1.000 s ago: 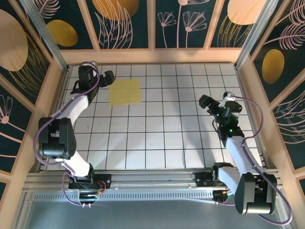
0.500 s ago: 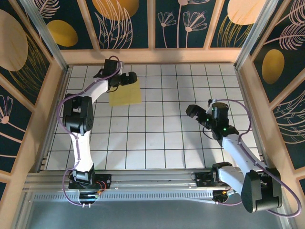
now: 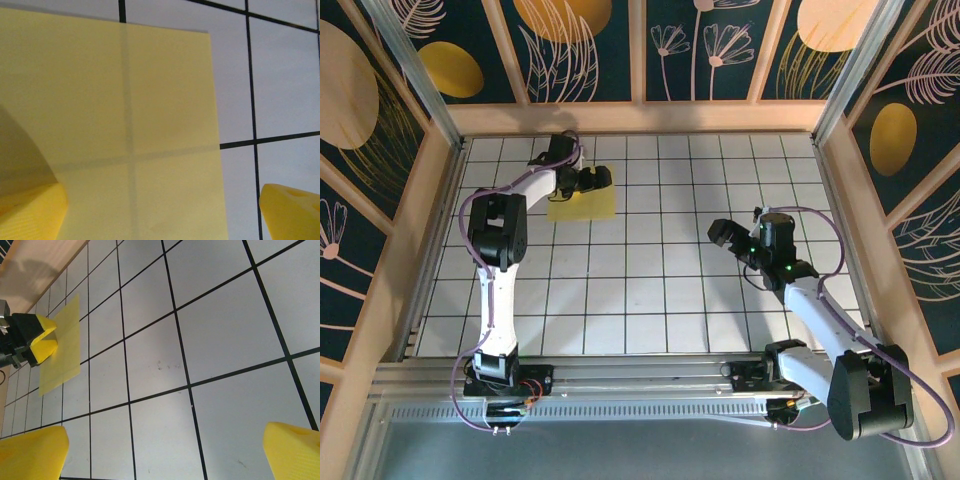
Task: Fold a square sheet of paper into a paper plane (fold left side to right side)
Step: Move the square sheet of paper to the center of the table.
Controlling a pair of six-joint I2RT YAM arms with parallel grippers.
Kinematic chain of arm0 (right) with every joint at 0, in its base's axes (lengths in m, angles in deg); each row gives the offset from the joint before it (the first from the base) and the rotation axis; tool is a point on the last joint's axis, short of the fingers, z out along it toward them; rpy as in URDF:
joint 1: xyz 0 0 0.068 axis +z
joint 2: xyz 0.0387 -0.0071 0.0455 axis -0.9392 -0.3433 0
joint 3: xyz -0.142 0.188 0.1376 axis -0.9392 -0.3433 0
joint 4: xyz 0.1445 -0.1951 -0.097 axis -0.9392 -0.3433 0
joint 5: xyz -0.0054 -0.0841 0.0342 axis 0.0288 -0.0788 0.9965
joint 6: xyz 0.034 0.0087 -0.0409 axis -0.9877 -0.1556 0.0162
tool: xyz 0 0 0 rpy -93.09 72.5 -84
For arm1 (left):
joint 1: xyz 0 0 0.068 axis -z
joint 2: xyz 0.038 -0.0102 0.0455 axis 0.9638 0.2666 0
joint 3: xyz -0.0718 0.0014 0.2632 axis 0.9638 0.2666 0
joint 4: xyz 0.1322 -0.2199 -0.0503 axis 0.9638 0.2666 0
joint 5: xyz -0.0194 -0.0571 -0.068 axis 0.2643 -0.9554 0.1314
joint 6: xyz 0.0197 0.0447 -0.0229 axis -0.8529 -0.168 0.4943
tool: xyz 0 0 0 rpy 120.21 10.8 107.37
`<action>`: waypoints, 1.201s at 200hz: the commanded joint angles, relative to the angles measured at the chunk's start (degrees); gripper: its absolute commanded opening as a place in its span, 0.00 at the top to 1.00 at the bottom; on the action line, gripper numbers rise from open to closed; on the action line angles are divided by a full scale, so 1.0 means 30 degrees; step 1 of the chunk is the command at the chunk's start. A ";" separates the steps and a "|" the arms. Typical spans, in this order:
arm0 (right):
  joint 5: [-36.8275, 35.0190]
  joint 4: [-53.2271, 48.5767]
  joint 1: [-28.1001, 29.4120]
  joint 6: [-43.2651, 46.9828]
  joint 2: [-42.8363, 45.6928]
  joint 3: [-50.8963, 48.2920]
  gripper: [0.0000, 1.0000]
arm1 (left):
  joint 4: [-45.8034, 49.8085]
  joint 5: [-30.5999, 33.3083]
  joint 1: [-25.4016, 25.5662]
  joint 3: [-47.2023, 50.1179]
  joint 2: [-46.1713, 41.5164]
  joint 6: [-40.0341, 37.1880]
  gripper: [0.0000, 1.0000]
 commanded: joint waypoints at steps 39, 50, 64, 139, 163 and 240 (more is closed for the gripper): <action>-0.0972 -0.0707 0.0226 -0.0232 -0.0260 0.1036 0.01 | -0.0398 -0.1447 0.0887 0.5519 -0.1841 0.1826 0.01; -0.1060 -0.0751 0.0254 -0.0203 -0.0279 0.1067 0.01 | -0.1279 -0.1451 0.1213 0.6820 -0.2524 0.2649 0.01; -0.1156 -0.0800 0.0277 -0.0192 -0.0342 0.1154 0.01 | -0.2427 -0.1560 0.1762 0.8577 -0.3415 0.3627 0.01; -0.1765 -0.0938 0.0430 -0.0320 -0.0621 0.1122 0.01 | -0.7370 -0.0776 0.6241 1.4934 -0.6418 0.9261 0.01; -0.2002 -0.0994 0.0468 -0.0267 -0.0803 0.1121 0.01 | -0.7810 -0.0102 0.7592 1.5806 -0.7042 1.0569 0.01; -0.2928 -0.1846 0.0642 0.0687 -0.2093 0.2056 0.01 | -0.7913 -0.0507 0.9133 1.4973 -0.8950 1.1715 0.01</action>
